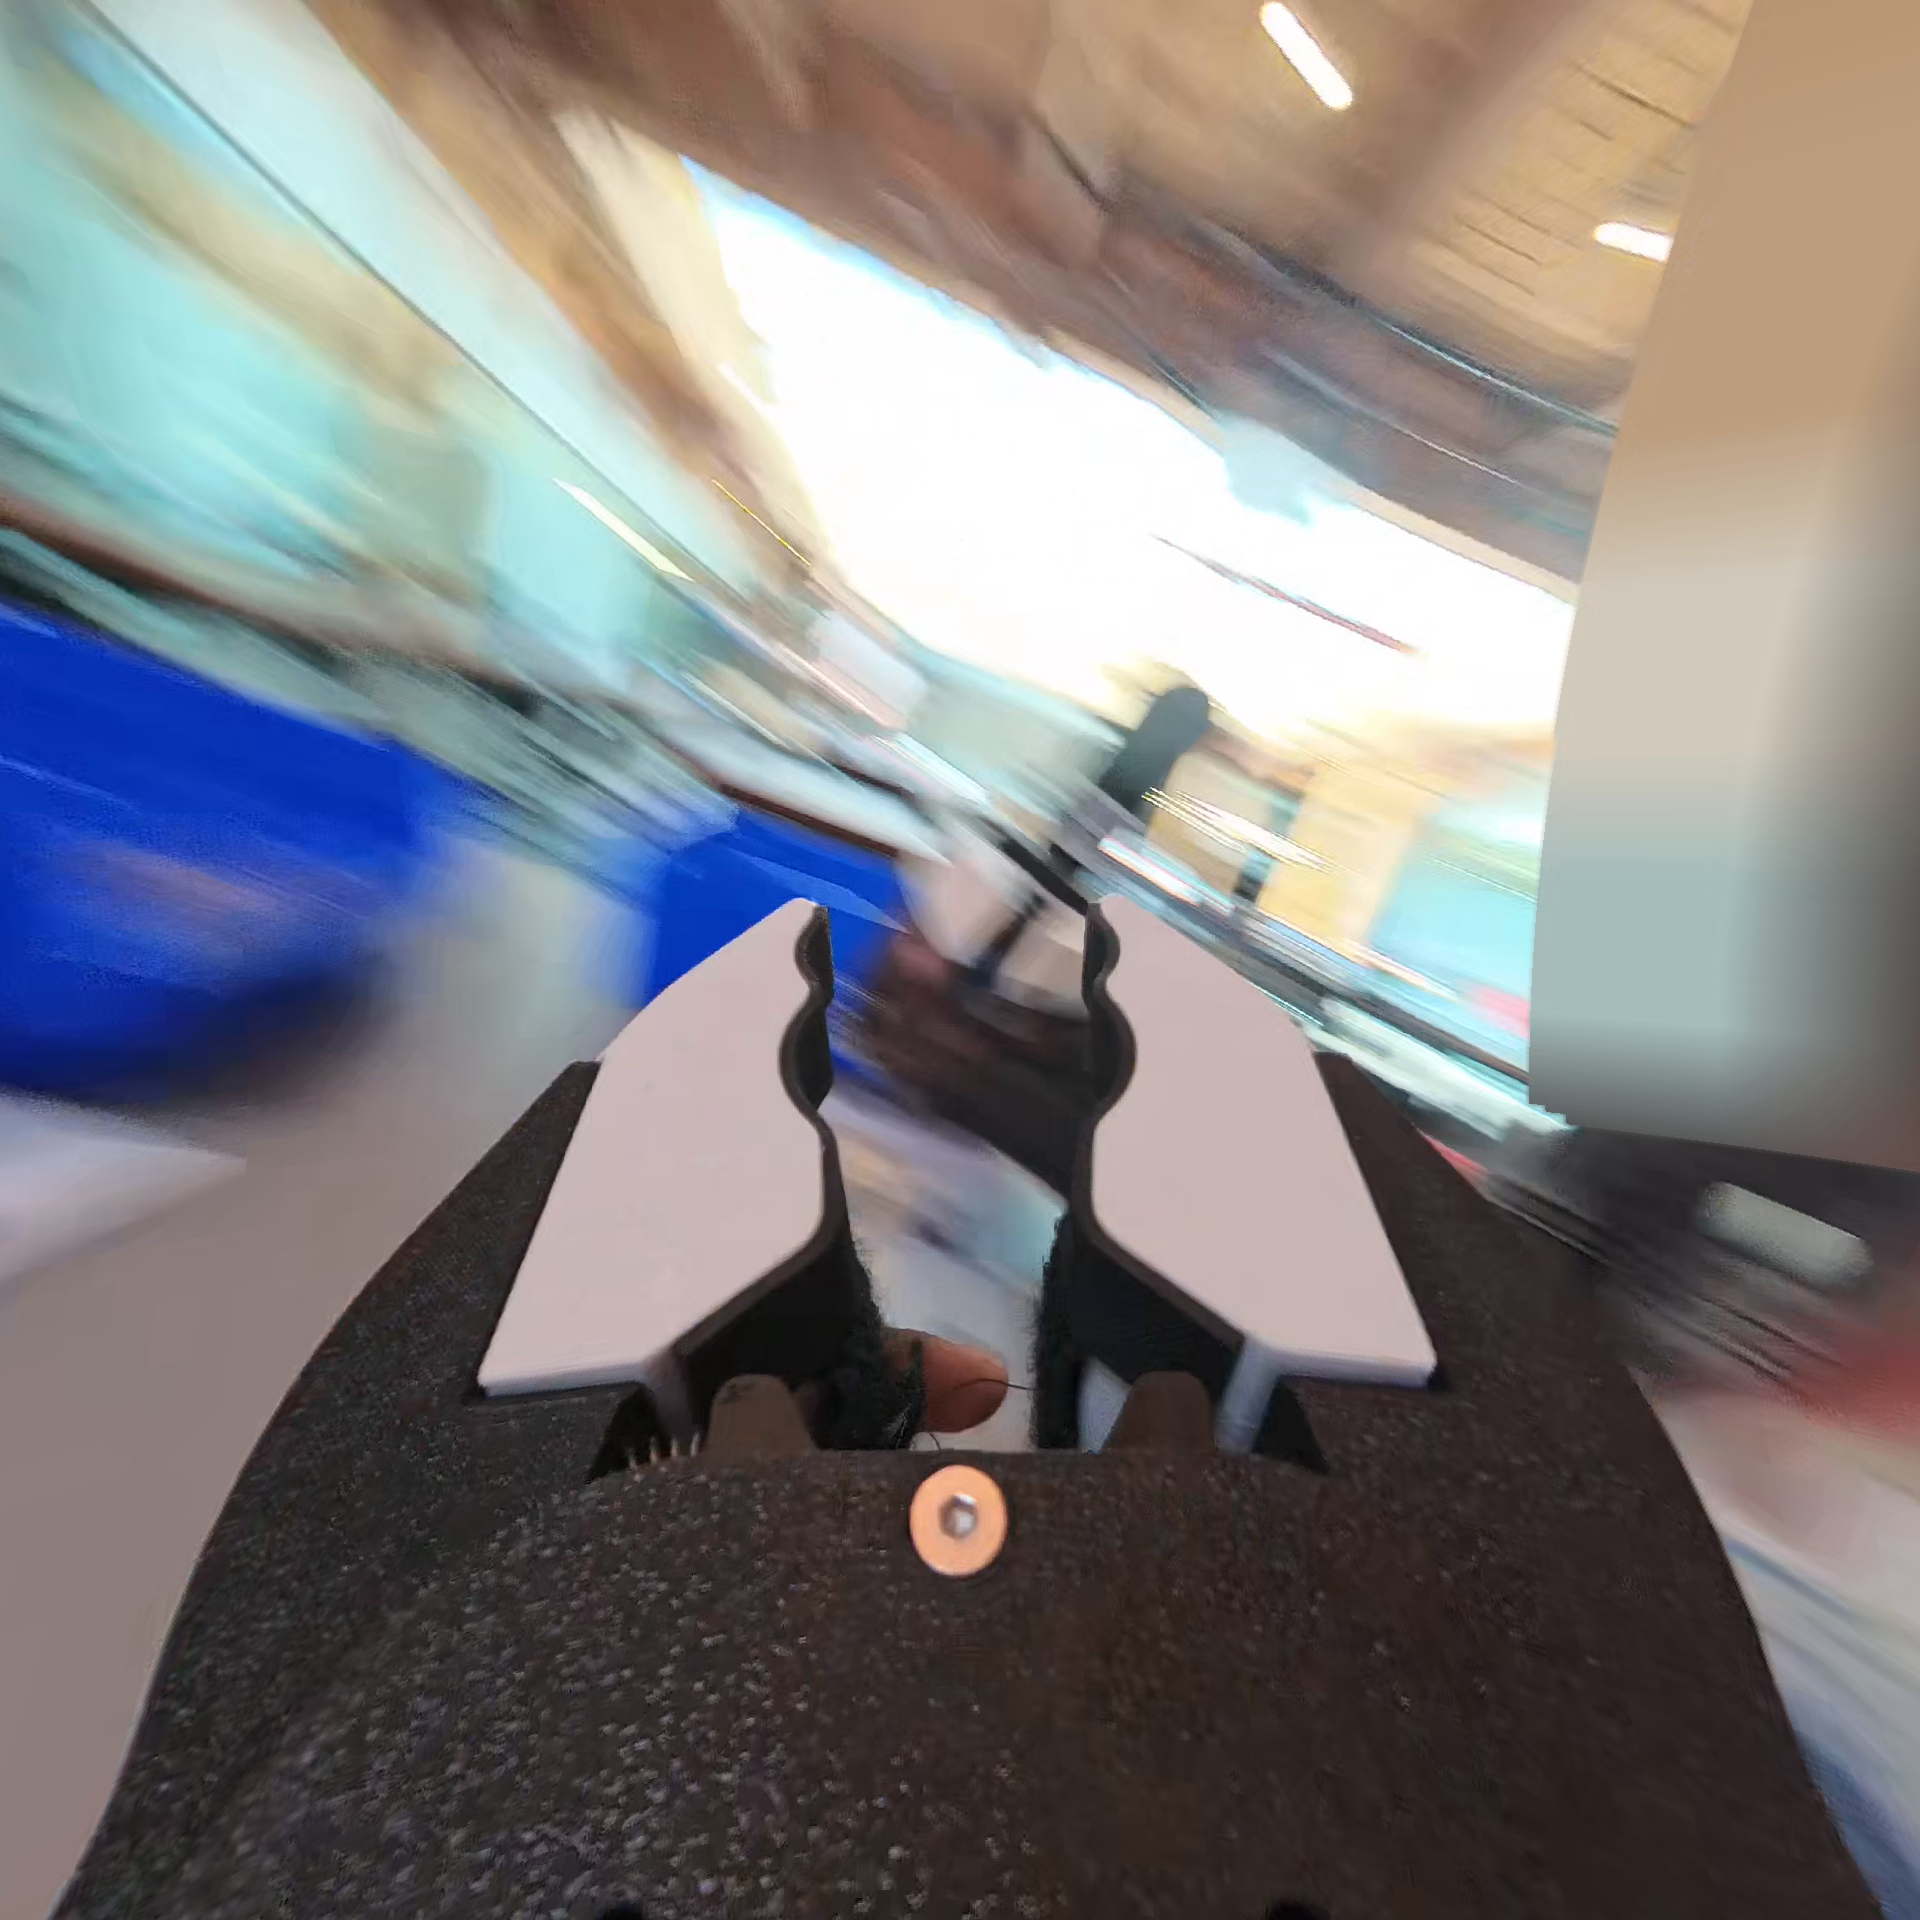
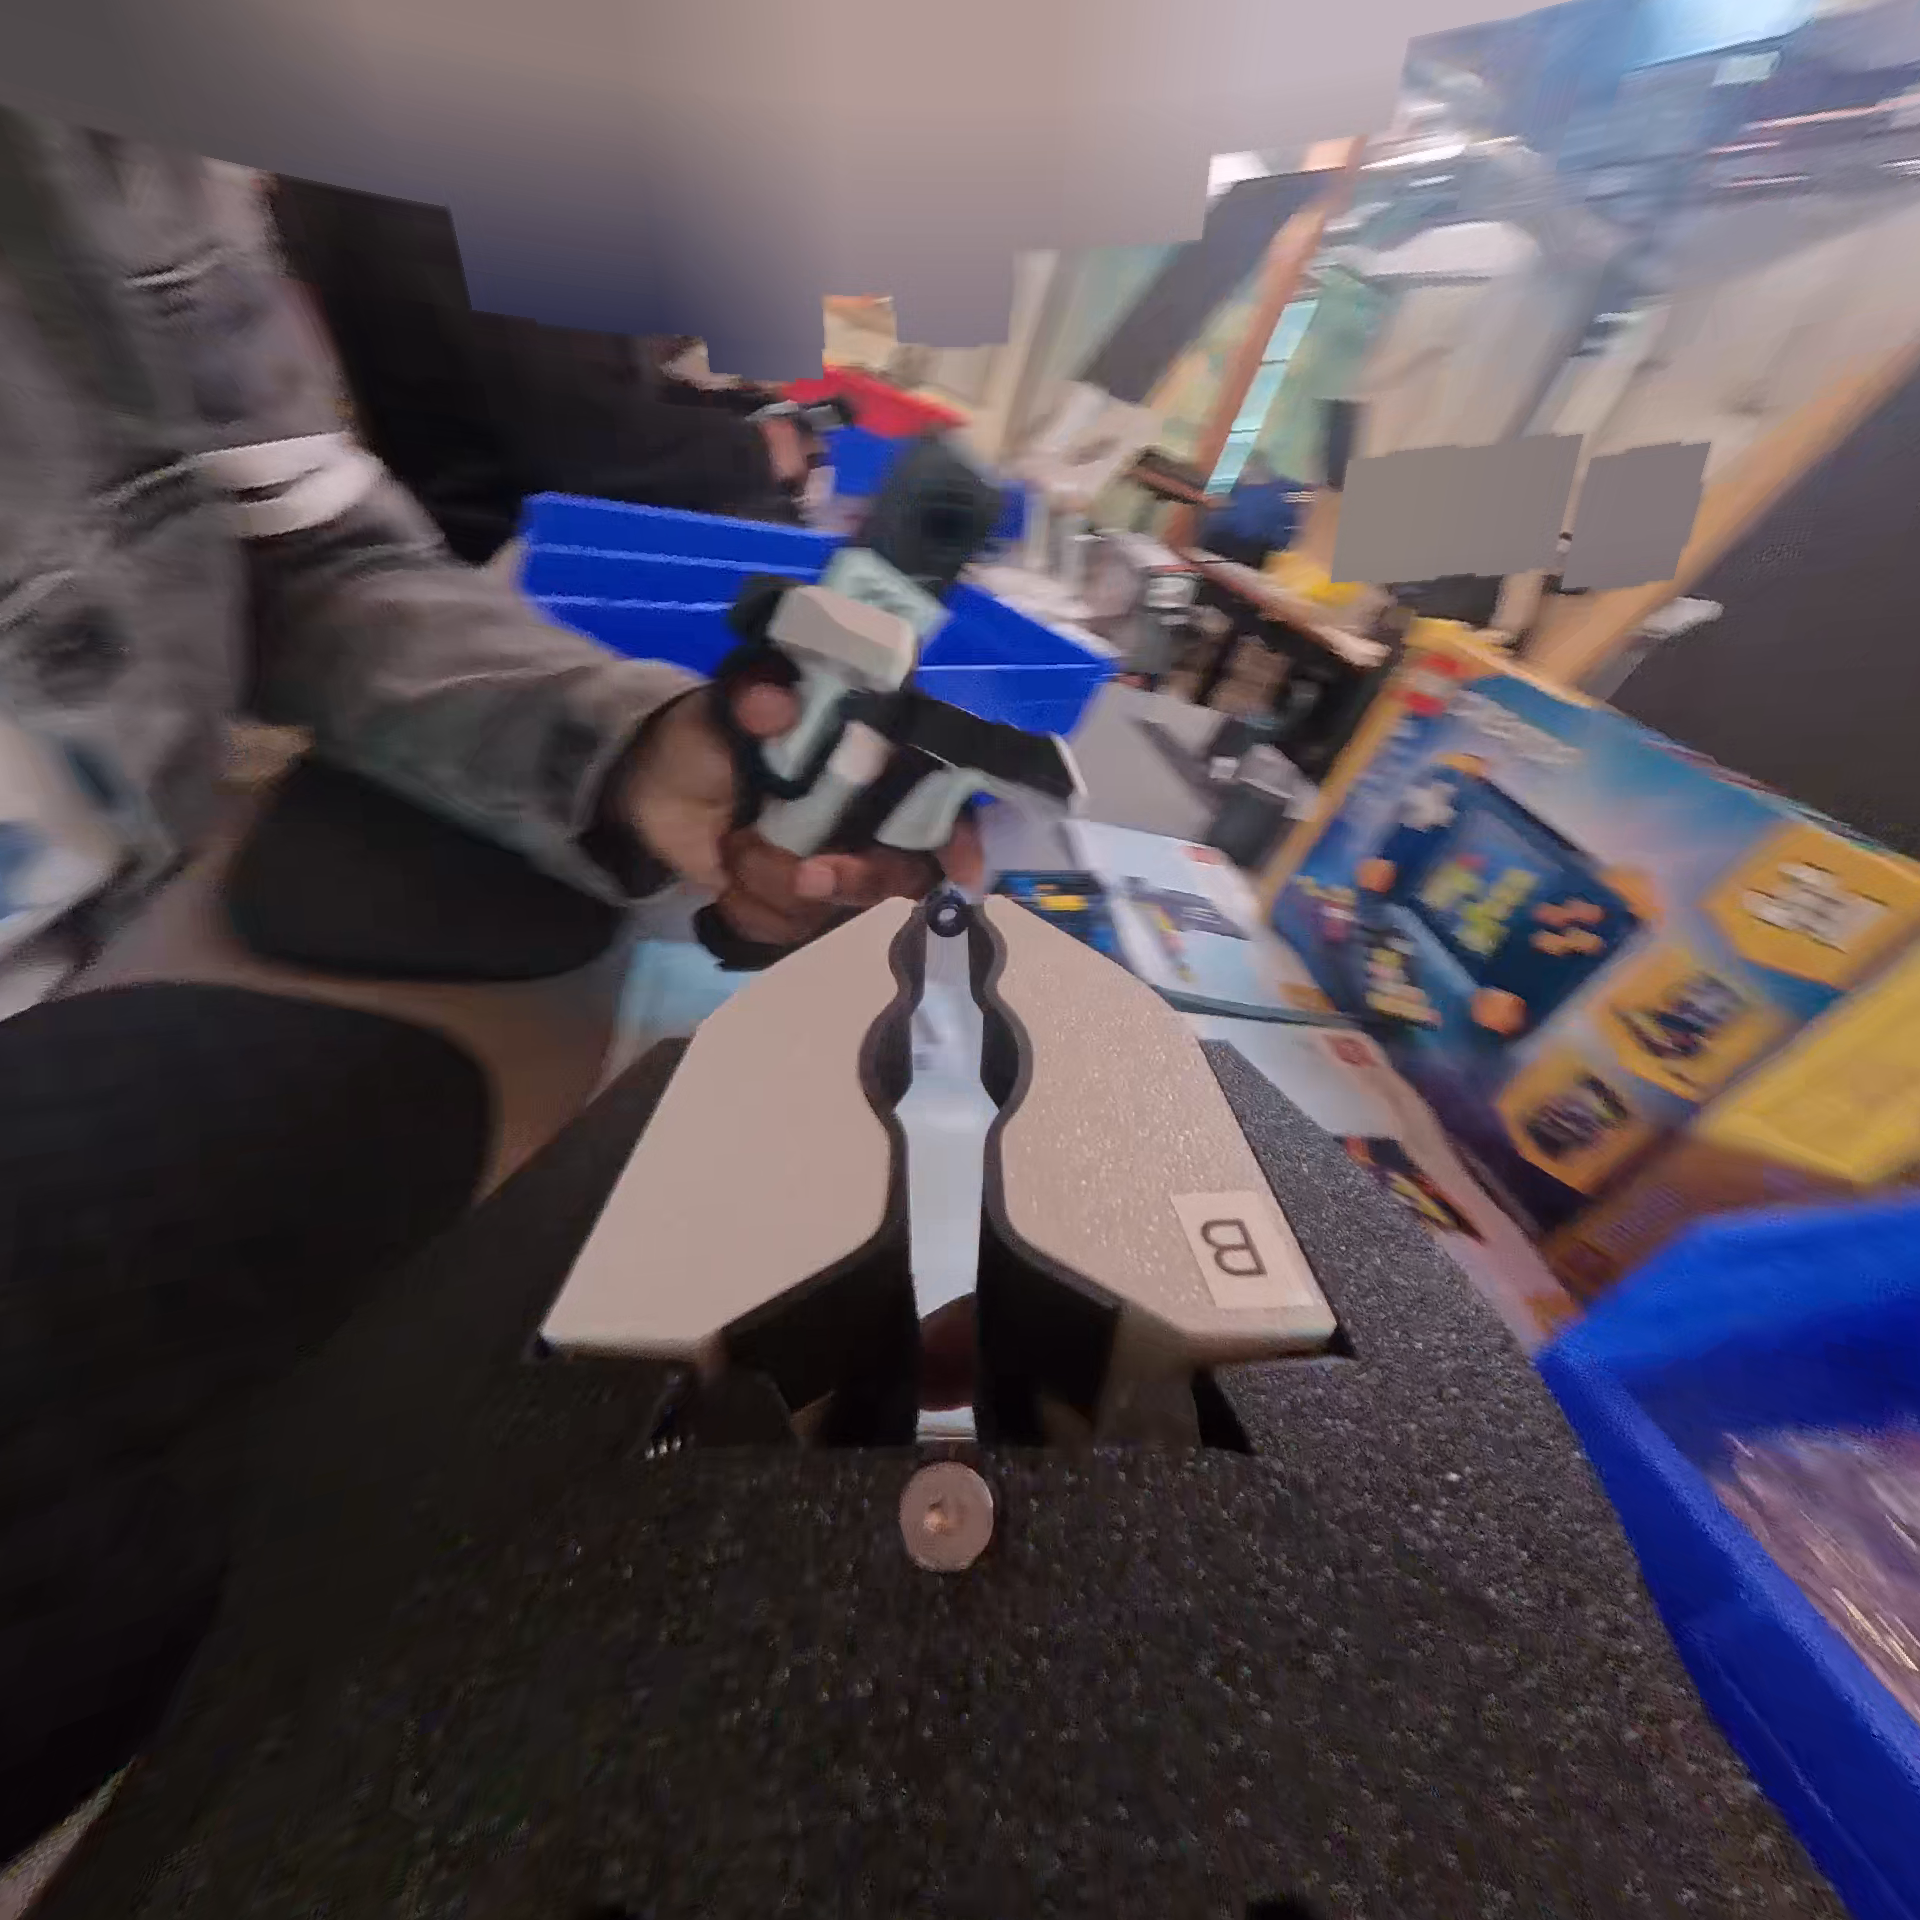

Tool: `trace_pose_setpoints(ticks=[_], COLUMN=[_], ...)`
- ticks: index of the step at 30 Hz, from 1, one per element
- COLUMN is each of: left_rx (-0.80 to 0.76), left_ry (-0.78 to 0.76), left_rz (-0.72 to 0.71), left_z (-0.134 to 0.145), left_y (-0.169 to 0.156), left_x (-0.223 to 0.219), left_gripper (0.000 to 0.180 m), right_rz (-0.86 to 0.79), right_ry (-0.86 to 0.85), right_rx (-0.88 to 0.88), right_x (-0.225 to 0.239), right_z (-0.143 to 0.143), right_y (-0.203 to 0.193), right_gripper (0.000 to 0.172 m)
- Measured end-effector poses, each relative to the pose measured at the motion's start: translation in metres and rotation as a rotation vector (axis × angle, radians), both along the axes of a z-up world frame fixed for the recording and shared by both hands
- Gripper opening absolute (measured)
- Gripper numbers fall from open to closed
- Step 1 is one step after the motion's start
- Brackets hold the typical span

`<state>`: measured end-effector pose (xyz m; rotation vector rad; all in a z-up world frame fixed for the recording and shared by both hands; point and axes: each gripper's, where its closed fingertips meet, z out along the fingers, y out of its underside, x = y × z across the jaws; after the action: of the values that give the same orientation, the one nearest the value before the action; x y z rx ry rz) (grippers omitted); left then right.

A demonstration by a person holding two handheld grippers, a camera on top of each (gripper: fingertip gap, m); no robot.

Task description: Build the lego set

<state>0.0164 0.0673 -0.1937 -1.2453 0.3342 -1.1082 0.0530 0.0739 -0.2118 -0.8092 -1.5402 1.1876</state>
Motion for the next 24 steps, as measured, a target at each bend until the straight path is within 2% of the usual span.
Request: trace_pose_setpoints(ticks=[2,4,7,11,18,24], left_rx=[0.103,0.089,0.077,0.119,0.051,0.013], left_ry=[-0.089,-0.081,0.057,0.213,0.253,0.36], left_rz=[0.289,0.388,0.311,0.319,0.314,0.315], left_z=[0.015,0.013,0.002,-0.009,-0.02,-0.036], left_y=[0.009,0.013,0.014,0.013,0.02,0.024], left_x=[-0.043,-0.057,-0.033,-0.018,-0.018,-0.012], left_gripper=[0.047,0.043,0.043,0.039,0.035,0.034], right_rz=[-0.128,-0.219,-0.321,-0.383,-0.417,-0.44], right_ry=[0.082,0.173,0.256,0.23,0.134,0.081], right_rx=[-0.077,-0.179,-0.364,-0.515,-0.448,-0.438], right_x=[-0.001,0.0,0.001,-0.004,-0.01,-0.013], right_z=[0.009,0.018,0.017,0.001,-0.011,-0.019], right_y=[0.025,0.045,0.071,0.088,0.086,0.087], right_gripper=[0.008,0.007,0.007,0.007,0.007,0.007])
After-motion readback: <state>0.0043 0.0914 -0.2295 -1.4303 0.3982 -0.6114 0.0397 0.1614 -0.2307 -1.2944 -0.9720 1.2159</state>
